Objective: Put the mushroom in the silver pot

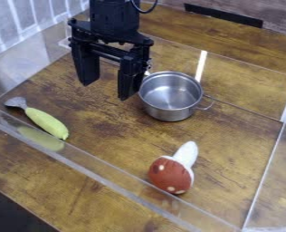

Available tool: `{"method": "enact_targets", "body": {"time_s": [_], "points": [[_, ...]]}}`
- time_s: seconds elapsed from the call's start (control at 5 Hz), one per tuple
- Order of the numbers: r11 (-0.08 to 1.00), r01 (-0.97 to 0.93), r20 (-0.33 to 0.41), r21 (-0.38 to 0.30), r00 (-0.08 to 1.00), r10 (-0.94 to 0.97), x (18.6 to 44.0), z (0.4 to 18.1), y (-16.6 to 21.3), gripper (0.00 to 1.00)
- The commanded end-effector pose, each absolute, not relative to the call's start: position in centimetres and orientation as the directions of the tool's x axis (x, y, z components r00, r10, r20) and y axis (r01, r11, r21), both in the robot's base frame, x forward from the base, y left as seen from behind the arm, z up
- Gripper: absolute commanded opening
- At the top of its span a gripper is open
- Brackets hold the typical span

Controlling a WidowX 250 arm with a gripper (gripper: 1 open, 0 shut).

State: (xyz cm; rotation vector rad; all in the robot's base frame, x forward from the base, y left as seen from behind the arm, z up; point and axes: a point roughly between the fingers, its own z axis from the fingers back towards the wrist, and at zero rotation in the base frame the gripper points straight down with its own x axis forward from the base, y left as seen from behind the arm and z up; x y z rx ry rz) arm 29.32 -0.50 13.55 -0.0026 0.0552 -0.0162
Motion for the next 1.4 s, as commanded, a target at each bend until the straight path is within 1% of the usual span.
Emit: {"method": "enact_targets", "body": {"time_s": [0.0, 0.2, 0.4, 0.6, 0.8, 1.2], "points": [[0.997, 0.078, -0.085, -0.009, 0.993, -0.078, 29.6, 12.5, -0.3, 1.00], [0.995, 0.093, -0.075, -0.021, 0.993, -0.094, 28.5, 12.1, -3.0, 1.00], [0.993, 0.114, -0.037, -0.033, 0.993, -0.115, 28.4, 12.0, -6.1, 1.00], [0.983, 0.175, -0.005, -0.052, 0.984, -0.175, 28.4, 10.5, -7.4, 1.00], [0.975, 0.214, 0.020, -0.067, 0.977, -0.213, 28.6, 9.0, -7.7, 1.00], [0.982, 0.171, 0.068, -0.085, 0.984, -0.165, 30.1, 5.9, -7.3, 1.00]]}}
